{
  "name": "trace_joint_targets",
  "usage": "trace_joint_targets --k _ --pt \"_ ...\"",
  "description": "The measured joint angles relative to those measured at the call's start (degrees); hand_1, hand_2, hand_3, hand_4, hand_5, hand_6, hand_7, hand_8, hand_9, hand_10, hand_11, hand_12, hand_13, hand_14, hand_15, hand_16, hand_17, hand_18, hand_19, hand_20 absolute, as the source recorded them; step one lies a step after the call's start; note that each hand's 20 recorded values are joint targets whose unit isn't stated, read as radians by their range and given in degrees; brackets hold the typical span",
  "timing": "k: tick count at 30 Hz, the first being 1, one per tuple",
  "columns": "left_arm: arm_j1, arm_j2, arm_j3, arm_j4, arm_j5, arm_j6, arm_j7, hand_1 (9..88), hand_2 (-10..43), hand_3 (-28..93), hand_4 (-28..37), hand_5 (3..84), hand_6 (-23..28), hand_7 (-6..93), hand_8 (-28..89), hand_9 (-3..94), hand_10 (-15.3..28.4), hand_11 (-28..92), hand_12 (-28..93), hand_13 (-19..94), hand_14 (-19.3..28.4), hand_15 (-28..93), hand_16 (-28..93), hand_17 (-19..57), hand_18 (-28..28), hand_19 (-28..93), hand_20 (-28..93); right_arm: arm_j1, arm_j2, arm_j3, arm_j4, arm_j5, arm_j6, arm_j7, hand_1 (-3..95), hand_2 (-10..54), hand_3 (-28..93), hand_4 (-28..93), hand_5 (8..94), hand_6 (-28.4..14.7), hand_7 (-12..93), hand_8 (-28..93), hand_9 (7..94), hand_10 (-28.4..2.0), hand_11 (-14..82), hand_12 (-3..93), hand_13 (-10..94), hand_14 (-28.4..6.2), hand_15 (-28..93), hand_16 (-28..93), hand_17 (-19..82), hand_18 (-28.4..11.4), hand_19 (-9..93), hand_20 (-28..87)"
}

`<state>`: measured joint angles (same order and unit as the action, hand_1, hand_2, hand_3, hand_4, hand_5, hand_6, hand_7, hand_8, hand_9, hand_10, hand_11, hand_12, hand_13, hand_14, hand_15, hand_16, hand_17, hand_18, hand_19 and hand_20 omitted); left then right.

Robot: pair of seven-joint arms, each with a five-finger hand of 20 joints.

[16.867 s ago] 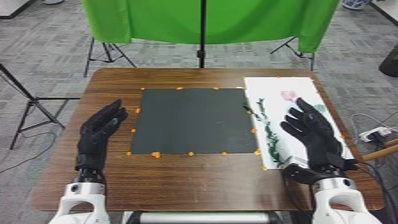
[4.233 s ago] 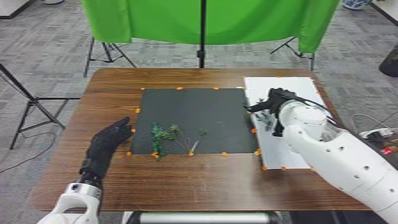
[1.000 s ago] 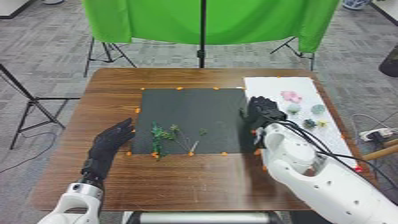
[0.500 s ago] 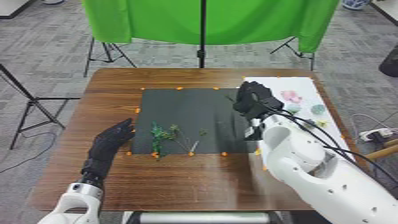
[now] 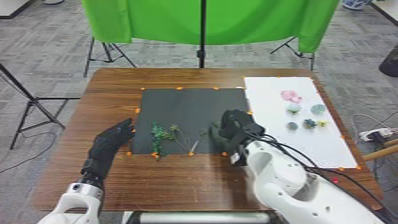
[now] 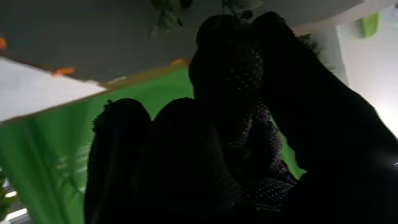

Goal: Arrange flowers

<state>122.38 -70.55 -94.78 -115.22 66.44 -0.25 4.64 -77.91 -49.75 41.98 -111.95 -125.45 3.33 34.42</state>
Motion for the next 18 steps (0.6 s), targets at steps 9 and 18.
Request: trace_joint_targets --k 9,18 --pt "-0.06 0.00 0.03 0.02 0.00 -0.12 -0.11 24.3 -1.8 63 -24.7 40.7 3.6 7.5 -5 38.0 11.8 10 14 28 16.9 15 4 0.1 14.0 5 16 -0.34 -0.47 0.53 0.85 2.72 0.23 -0.21 43.5 -9.5 55 -7 81.3 -2.8 28 20 87.0 -11.9 48.2 32.0 93 -3.1 65 38 70 -12.5 93 67" --pt "-0.08 0.00 0.06 0.02 0.00 -0.34 -0.17 24.4 -1.7 63 -24.7 40.8 3.7 7.6 -5 38.0 11.8 10 14 28 16.9 15 4 0.1 14.0 5 16 -0.69 -0.87 1.51 1.39 2.85 0.32 -0.30 36.9 -9.5 60 -11 80.4 -2.8 32 -5 86.0 -12.2 47.9 32.1 92 -3.6 64 38 69 -13.2 93 67"
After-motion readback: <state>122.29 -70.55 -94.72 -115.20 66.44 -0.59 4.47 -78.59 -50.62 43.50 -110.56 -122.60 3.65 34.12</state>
